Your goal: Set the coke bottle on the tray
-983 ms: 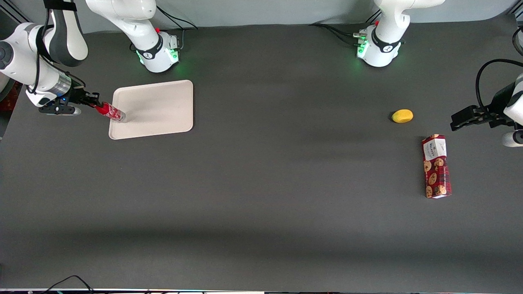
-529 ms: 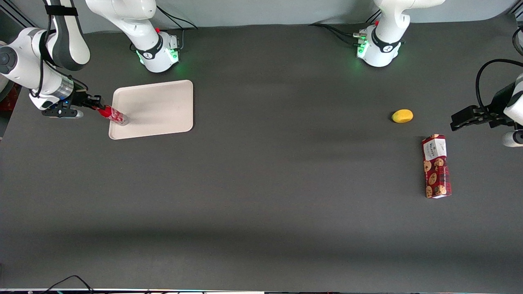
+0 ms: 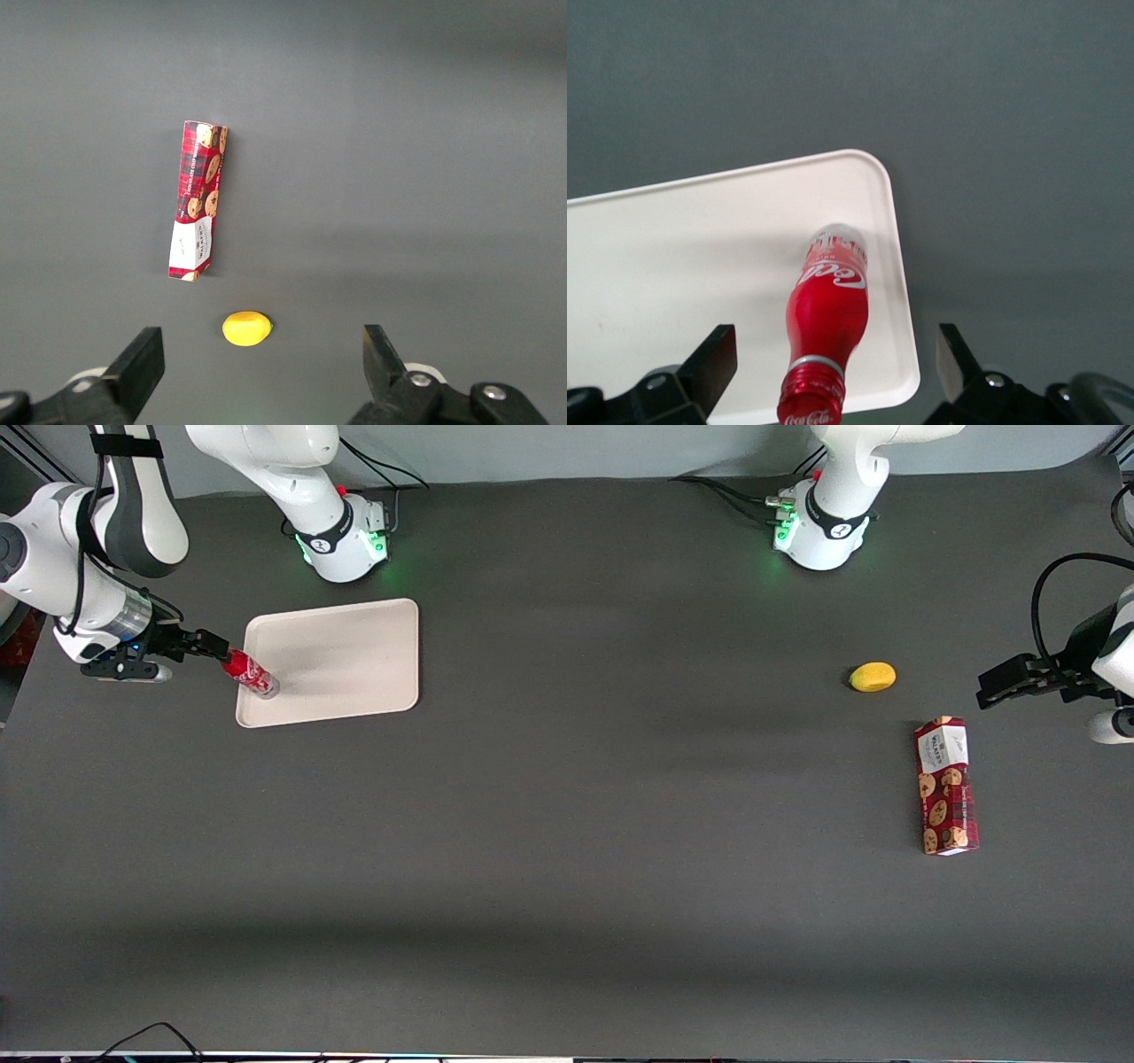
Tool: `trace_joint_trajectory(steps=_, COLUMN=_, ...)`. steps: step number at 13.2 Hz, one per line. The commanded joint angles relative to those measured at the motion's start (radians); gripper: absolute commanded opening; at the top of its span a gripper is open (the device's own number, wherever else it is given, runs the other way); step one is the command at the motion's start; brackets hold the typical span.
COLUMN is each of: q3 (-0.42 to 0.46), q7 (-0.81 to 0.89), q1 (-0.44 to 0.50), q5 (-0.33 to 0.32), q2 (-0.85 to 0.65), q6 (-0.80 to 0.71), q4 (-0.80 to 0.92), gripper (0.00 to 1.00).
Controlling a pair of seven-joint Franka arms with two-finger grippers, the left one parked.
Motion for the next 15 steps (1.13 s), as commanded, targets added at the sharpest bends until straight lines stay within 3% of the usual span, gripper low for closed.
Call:
trace_joint_trajectory(steps=1, q3=0.008, q7=-0.004, q1=0.021, q5=-0.009, q2=-0.018, q6=-0.106, q4=0.113, gripper=1.00)
trace_joint_trajectory(steps=3, q3=0.076, q7=-0.003, q1=0.027, q5=-0.005, q2=-0.015, q6=-0.229, q4=0.271, gripper=1.00)
trace_joint_trajectory(steps=6, q3=0.187, q7=0.014, q1=0.027, q5=0.066, q2=0.006, q6=-0.338, q4=0.490, gripper=1.00)
trace_joint_trajectory(steps=11, q3=0.437, q7=0.357, q1=0.027, q5=0.119, q2=0.070, q6=-0.460, q4=0.751, gripper=1.00)
trace_joint_trajectory(steps=13, q3=0.466, q7=0.364, q1=0.027, q5=0.202, q2=0.072, q6=-0.461, q4=0.793, gripper=1.00)
trace_joint_trajectory(steps=15, q3=0.486, q7=0.393, q1=0.025, q5=0.224, q2=0.072, q6=-0.461, q4=0.805, gripper=1.00)
